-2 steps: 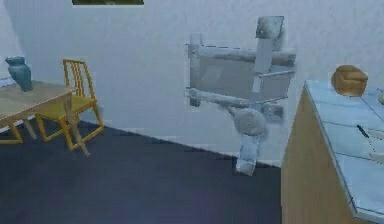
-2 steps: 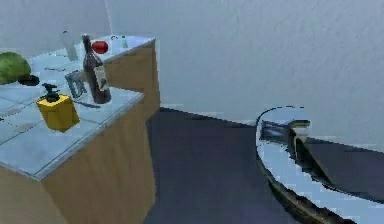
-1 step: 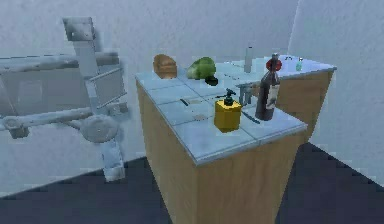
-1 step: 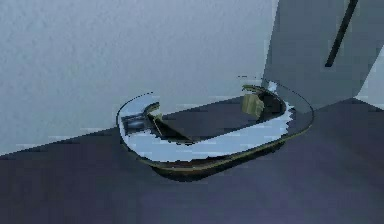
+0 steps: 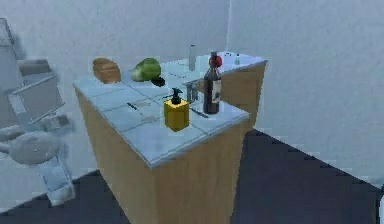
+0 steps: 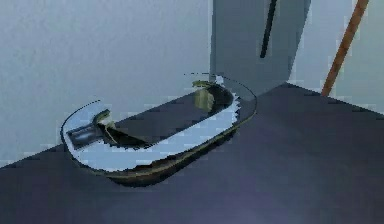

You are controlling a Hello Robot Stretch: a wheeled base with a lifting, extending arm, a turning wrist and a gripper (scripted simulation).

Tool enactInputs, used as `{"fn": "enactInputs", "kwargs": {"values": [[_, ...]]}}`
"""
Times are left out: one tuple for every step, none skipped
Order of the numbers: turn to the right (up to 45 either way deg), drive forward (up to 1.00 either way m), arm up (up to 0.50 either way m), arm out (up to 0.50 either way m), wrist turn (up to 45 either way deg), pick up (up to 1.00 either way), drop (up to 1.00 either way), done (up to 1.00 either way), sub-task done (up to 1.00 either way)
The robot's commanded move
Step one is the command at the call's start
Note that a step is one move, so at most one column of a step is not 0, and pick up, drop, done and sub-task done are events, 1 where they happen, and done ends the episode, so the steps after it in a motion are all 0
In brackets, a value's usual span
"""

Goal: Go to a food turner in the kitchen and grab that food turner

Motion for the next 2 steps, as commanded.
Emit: {"fn": "enactInputs", "kwargs": {"values": [[0.0,0.45,0.00,0.00,0.0,0.00,0.00,0.00,0.00],[-45.0,0.00,0.00,0.00,0.0,0.00,0.00,0.00,0.00]]}}
